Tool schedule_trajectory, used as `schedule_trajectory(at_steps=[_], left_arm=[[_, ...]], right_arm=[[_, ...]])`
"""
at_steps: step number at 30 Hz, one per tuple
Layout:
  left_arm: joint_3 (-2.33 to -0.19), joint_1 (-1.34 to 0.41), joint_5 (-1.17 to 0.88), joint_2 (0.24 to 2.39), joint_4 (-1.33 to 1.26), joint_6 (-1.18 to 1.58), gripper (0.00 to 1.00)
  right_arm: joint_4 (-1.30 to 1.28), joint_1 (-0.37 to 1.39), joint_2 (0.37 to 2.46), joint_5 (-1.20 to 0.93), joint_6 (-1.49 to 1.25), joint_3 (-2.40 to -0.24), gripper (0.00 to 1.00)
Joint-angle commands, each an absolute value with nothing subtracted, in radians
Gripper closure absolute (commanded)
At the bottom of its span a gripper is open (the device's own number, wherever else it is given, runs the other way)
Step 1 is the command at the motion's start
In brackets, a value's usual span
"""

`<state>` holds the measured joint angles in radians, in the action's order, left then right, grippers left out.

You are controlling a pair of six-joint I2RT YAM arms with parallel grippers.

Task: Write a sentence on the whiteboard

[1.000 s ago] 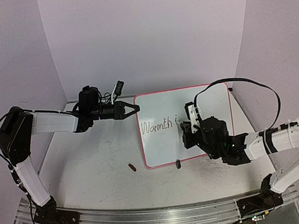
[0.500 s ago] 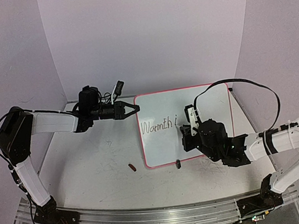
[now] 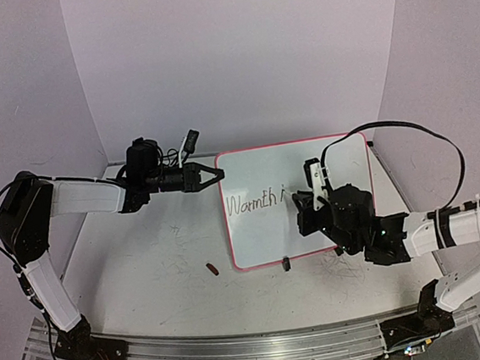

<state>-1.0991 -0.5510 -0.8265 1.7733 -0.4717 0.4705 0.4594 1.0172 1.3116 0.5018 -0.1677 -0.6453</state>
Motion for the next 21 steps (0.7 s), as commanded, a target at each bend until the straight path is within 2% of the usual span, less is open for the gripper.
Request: schedule_trajectory(at_steps=[1, 21], left_arm=[[-1.106, -0.586, -0.813, 1.772, -0.408, 0.446, 1.00], [-1.106, -0.586, -0.813, 1.771, -0.408, 0.446, 1.00]], right_arm=[[0.485, 1.000, 1.313, 0.516, -0.139, -0.674, 1.00], [0.536, 0.968, 1.363, 0.507, -0.119, -0.688, 1.00]])
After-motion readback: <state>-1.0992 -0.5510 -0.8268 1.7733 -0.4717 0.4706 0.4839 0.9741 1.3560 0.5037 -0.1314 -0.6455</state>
